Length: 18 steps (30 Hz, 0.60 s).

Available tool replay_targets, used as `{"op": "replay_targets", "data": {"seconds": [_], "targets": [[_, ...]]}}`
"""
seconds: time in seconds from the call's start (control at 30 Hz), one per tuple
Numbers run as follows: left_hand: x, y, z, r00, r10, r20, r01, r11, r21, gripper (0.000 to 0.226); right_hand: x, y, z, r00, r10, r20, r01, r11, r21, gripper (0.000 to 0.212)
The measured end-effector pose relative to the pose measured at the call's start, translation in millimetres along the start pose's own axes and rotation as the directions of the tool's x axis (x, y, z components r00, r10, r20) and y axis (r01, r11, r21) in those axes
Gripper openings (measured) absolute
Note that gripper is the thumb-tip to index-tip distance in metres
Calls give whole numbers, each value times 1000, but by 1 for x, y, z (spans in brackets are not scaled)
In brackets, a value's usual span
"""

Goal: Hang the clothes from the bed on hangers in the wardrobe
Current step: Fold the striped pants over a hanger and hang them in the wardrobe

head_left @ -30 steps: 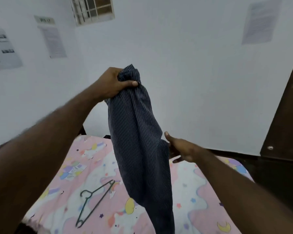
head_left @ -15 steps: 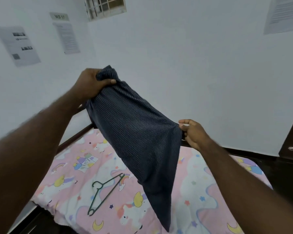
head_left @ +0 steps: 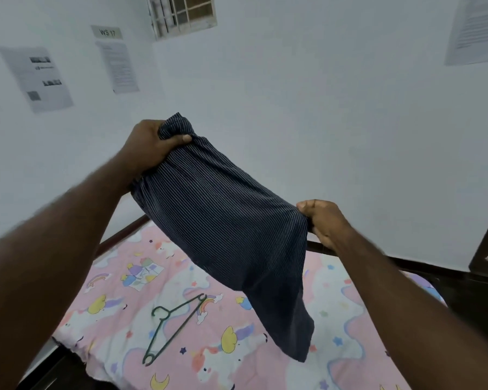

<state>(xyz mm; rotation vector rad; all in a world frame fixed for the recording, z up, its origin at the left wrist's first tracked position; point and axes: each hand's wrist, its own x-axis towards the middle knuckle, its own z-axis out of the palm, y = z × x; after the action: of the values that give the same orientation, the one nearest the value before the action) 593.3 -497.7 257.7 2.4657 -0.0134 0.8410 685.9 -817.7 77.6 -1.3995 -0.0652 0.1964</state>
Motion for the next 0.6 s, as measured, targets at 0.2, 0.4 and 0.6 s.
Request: {"op": "replay_targets", "data": {"seconds": [0.2,0.4,0.6], "targets": [[3,13,10,997,67,35,-72,987,146,37,10,-20,-6,996,-92,17,79,731,-678,20],[1,48,40,970,225,87,-241,889,389,54,-29,-116,67,840,-366,400,530,712,-462,54],[-4,65,53,966,230,120,-259,828,497,51,-33,-164,108,742,-341,577,657,539,-527,28]]}}
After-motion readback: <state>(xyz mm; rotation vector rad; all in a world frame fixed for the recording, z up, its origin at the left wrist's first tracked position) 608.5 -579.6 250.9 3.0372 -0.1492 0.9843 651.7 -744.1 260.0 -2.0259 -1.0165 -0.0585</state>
